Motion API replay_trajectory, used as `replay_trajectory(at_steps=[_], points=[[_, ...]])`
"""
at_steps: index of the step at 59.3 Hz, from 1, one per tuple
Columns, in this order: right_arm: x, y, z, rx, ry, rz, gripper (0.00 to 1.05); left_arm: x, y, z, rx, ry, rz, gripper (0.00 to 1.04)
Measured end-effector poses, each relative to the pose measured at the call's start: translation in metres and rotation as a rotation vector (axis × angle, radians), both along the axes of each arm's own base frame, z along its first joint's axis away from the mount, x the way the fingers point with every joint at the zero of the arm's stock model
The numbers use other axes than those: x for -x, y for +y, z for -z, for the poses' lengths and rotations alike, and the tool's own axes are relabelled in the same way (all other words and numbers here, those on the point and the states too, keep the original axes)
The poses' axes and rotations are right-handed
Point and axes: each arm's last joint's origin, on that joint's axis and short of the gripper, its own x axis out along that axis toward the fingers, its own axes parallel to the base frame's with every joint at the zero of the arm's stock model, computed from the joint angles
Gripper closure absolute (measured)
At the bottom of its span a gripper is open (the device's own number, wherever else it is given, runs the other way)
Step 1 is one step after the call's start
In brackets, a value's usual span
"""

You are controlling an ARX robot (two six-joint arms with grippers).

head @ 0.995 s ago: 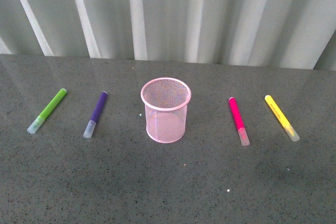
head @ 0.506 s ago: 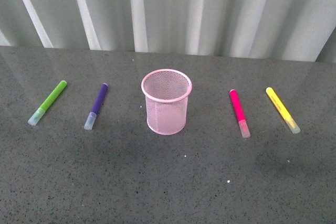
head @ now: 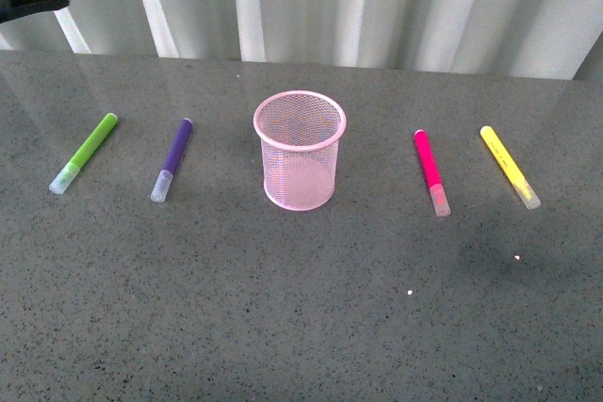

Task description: Insert purple and pink pens into pink cup

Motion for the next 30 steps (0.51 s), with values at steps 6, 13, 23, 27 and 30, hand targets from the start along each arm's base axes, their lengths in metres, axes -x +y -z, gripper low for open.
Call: replay_trajectory(at_steps=[6,13,23,27,30], points=[[0.000,0.000,0.000,0.000,0.000,0.000,0.07,-0.021,-0.002,0.014,-0.027,0.084,0.020,0.07],[0.000,0.000,0.000,0.000,0.000,0.000,0.07,-0.039,-0.005,0.036,-0.038,0.201,0.097,0.07],[0.000,0.000,0.000,0.000,0.000,0.000,0.07,-0.057,-0.010,0.052,-0.049,0.255,0.127,0.07],[0.000,0.000,0.000,0.000,0.000,0.000,0.07,-0.066,-0.012,0.055,-0.066,0.259,0.126,0.07],[0.000,0.000,0.000,0.000,0.000,0.000,0.07,-0.072,-0.015,0.058,-0.078,0.268,0.122,0.07]])
